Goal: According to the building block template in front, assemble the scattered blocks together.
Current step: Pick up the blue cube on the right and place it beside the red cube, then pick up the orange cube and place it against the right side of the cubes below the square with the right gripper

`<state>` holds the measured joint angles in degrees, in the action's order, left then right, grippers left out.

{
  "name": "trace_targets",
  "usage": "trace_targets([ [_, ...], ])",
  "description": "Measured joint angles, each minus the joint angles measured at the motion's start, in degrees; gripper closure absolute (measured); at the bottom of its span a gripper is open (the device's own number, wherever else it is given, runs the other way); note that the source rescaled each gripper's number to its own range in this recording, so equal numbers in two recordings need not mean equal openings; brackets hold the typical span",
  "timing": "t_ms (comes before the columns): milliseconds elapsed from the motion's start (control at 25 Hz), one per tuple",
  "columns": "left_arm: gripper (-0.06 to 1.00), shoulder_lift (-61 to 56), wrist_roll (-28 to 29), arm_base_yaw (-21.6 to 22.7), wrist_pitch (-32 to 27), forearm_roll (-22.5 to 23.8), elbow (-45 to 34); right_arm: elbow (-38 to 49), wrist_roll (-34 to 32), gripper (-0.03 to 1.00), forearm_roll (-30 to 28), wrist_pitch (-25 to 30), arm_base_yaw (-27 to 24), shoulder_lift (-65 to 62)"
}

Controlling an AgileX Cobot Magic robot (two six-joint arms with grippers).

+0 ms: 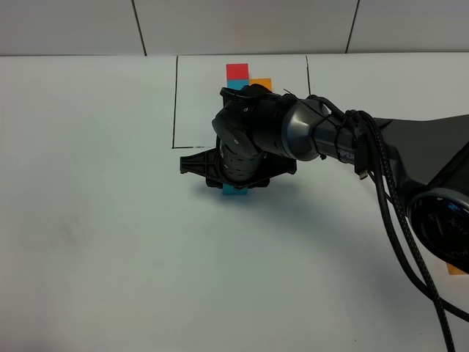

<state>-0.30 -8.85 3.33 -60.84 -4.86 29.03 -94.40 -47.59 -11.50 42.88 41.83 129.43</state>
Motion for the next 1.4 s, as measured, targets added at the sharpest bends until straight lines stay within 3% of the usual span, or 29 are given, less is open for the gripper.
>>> trace_targets([
  [160, 0.23, 0.0, 0.0, 0.0, 0.0, 0.0, 0.0, 0.1, 0.1, 0.68, 1.4, 1.0, 0.0, 0.1],
  [280, 0.23, 0.0, 0.0, 0.0, 0.0, 0.0, 0.0, 0.4, 0.2, 0.49, 1.7, 1.7, 0.1, 0.1],
  [440, 0.23, 0.0, 0.0, 0.0, 0.0, 0.0, 0.0, 0.4, 2.4, 0.14, 1.4, 1.6, 0.1, -1.0],
  [520, 0.23, 0.0, 0.0, 0.0, 0.0, 0.0, 0.0, 0.4, 4.0, 0.03, 1.3, 2.1, 0.1, -2.0],
  [800, 0.23, 0.0, 0.0, 0.0, 0.0, 0.0, 0.0, 3.0, 12.8, -0.03, 0.5, 7.4, -1.3, -8.6],
  [1160, 0.23, 0.0, 0.0, 0.0, 0.0, 0.0, 0.0, 28.5, 23.2, -0.03, -0.6, 1.1, -11.3, -25.8],
  [1400, 0.23, 0.0, 0.0, 0.0, 0.0, 0.0, 0.0, 40.5, 27.0, -0.03, -0.7, 0.8, -19.5, -35.2],
])
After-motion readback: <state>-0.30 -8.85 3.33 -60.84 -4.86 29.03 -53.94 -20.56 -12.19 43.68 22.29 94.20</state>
